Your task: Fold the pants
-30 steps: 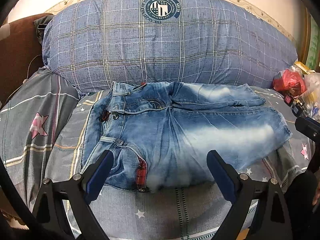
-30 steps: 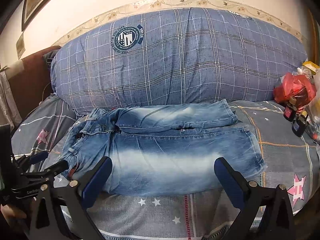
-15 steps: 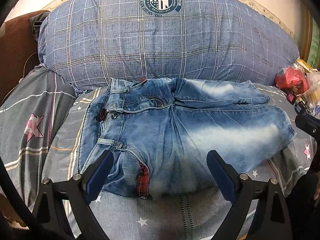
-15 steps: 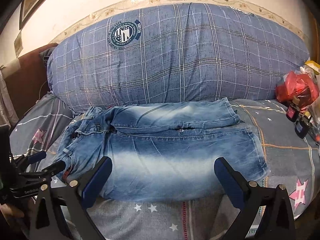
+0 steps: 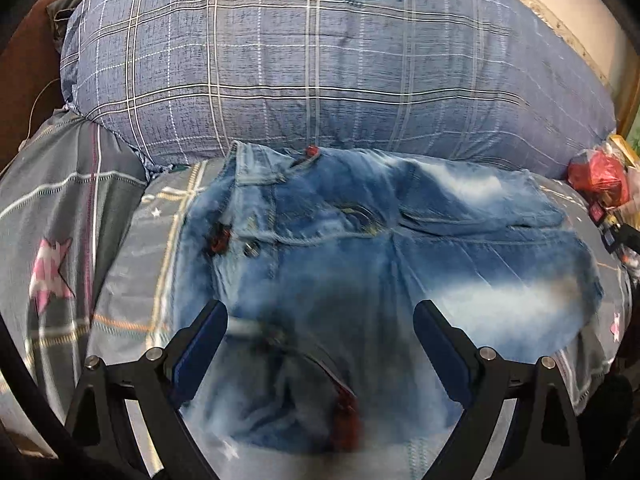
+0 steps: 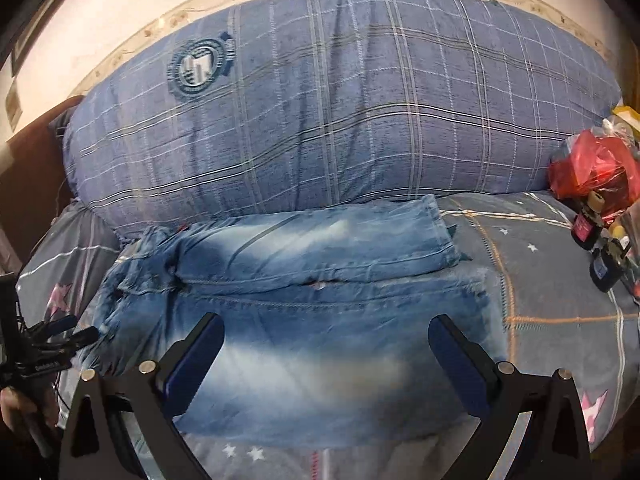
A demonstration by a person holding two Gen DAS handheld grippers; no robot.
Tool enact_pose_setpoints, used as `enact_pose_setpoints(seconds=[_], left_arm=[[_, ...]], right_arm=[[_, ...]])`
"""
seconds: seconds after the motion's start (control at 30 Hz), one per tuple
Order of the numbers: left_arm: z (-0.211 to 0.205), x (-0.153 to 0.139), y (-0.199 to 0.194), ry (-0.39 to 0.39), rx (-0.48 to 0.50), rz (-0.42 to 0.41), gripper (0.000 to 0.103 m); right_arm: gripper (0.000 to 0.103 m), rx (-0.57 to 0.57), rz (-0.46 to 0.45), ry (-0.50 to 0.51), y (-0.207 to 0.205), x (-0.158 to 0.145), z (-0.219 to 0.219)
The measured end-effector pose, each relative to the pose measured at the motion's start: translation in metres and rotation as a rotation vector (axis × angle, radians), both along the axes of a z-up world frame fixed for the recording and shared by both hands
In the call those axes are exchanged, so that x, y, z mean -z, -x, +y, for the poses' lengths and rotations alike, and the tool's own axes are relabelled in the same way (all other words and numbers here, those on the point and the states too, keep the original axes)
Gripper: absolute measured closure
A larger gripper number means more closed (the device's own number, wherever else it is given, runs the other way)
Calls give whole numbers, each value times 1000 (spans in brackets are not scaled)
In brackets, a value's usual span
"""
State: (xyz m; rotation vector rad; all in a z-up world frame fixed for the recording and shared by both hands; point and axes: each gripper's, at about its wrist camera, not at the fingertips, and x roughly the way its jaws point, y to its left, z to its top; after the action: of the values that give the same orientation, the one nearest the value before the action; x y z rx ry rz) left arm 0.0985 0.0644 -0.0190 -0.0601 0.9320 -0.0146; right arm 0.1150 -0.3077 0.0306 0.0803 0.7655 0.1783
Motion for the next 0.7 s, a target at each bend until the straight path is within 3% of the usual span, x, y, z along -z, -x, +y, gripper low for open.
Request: enact_pose_setpoints(seconds=[0.3, 0.7], left_arm=[[41, -4, -77, -28, -46, 41, 9], [64, 26, -175, -42, -87, 82, 9]], right_arm=[[0, -17, 90, -2, -64, 9, -18], [0, 45, 190, 11, -163, 39, -46]])
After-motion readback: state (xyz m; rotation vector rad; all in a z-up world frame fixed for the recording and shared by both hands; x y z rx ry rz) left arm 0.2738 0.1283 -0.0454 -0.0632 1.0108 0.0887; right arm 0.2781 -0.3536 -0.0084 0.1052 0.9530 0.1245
